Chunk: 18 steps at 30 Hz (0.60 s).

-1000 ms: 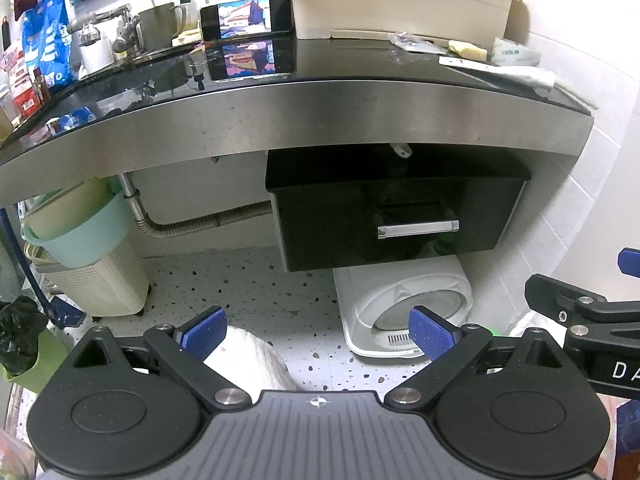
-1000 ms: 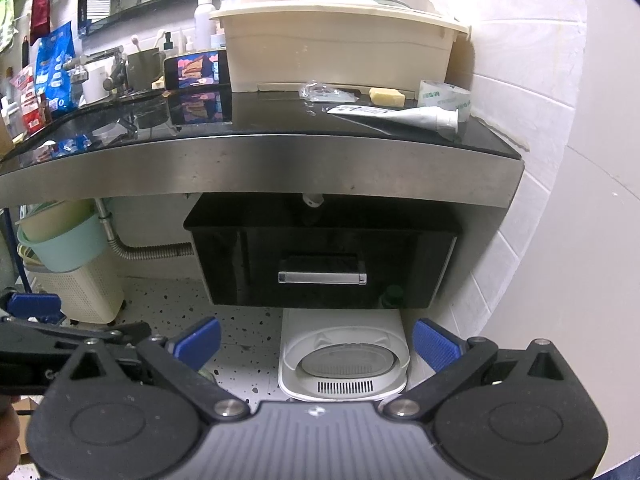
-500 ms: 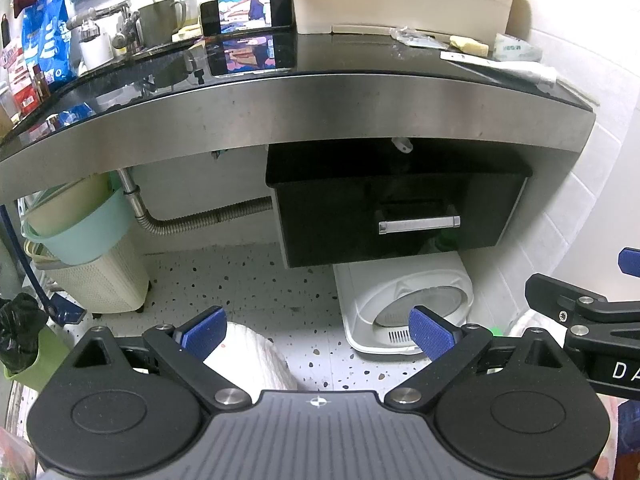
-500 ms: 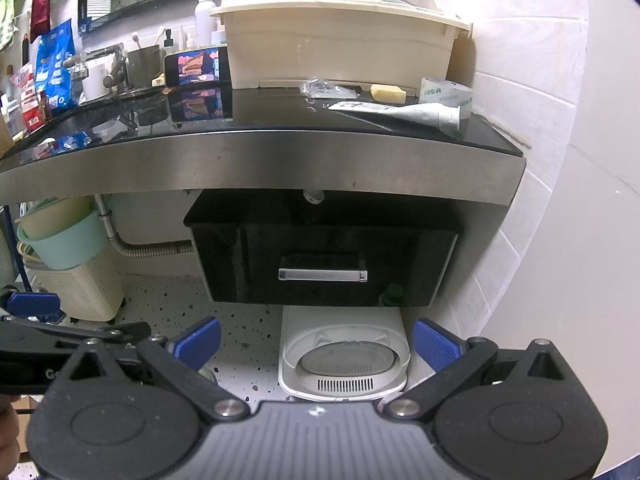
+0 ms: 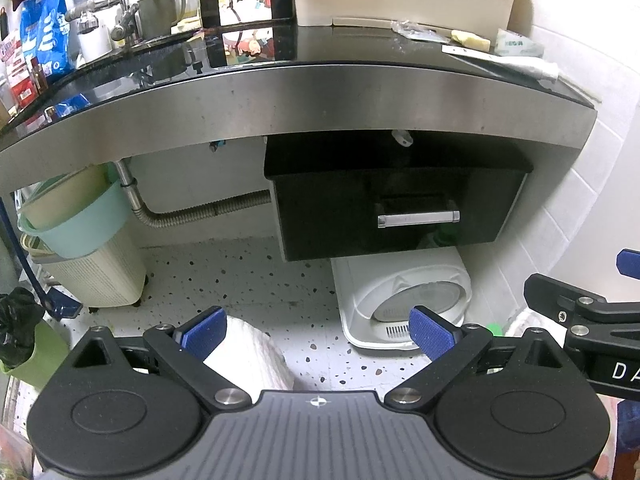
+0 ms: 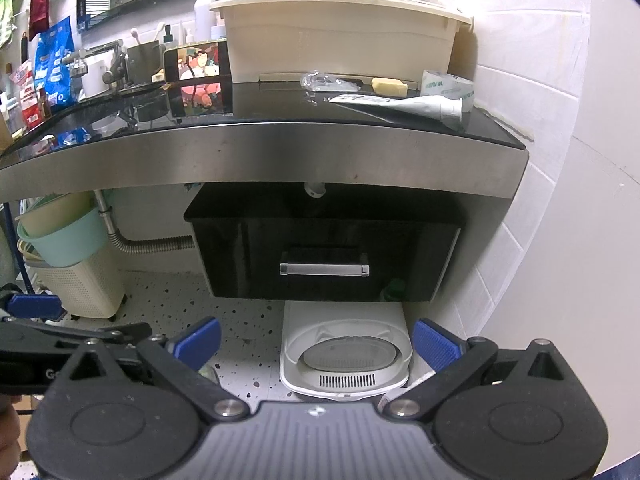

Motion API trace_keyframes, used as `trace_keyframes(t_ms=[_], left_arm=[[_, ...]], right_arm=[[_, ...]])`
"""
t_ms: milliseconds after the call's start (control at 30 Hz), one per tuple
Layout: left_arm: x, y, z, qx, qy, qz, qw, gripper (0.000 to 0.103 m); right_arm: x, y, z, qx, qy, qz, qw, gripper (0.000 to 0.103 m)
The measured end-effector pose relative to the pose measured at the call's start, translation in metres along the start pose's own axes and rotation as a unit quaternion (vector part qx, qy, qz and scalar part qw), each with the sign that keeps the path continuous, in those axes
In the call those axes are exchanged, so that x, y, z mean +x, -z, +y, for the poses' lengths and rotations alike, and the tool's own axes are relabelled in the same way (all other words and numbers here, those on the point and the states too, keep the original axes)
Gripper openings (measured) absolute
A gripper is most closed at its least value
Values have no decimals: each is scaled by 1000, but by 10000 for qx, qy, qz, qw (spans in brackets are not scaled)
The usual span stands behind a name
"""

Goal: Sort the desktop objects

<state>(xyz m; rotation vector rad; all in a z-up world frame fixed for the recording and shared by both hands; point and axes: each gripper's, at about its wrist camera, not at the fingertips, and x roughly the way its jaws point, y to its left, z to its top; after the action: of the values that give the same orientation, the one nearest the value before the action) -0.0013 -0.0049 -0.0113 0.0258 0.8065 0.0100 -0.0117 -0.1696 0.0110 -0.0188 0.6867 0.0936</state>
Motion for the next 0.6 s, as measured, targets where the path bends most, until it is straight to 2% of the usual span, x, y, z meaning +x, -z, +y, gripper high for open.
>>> trace_keyframes(t_ms=[500,600], left_arm=[[6,4,-3,33,62,28,10000,99],[7,5,-4,51,84,24,9999,99]], right_arm=[[-8,16,8,75,104,-166,9998,103],[3,4,-5,148,1,-205,9997,103]])
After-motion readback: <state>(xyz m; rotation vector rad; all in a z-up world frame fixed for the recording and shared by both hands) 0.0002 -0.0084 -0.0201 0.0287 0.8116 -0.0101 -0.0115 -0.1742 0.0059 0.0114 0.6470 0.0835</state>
